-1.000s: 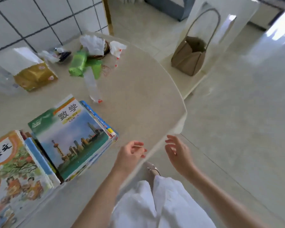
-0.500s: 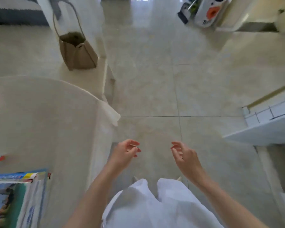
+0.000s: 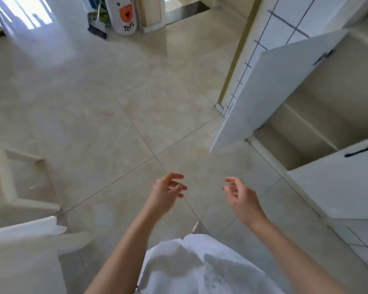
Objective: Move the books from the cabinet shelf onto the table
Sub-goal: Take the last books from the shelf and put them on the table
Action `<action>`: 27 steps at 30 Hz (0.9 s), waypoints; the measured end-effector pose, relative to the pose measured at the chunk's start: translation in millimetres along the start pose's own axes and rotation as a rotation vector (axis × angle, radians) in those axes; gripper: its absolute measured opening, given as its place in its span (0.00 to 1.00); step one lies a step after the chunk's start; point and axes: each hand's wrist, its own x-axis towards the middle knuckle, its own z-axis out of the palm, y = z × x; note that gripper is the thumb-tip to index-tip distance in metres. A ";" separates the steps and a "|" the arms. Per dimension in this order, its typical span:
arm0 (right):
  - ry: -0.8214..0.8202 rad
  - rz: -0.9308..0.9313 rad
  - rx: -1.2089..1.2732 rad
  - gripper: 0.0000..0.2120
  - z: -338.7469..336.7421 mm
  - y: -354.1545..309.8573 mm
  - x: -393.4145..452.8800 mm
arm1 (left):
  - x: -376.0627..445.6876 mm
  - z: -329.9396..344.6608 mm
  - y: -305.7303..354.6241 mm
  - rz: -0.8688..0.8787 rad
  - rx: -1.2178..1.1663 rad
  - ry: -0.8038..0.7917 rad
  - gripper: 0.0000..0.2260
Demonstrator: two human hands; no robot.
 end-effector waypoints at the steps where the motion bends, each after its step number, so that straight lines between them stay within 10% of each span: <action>1: 0.013 0.019 0.009 0.12 -17.2 4.2 11.3 | 14.6 16.9 15.6 0.014 0.021 -0.036 0.12; 27: 0.288 0.241 0.425 0.24 -190.5 -113.3 312.3 | 387.6 149.6 393.1 0.629 0.530 -0.391 0.03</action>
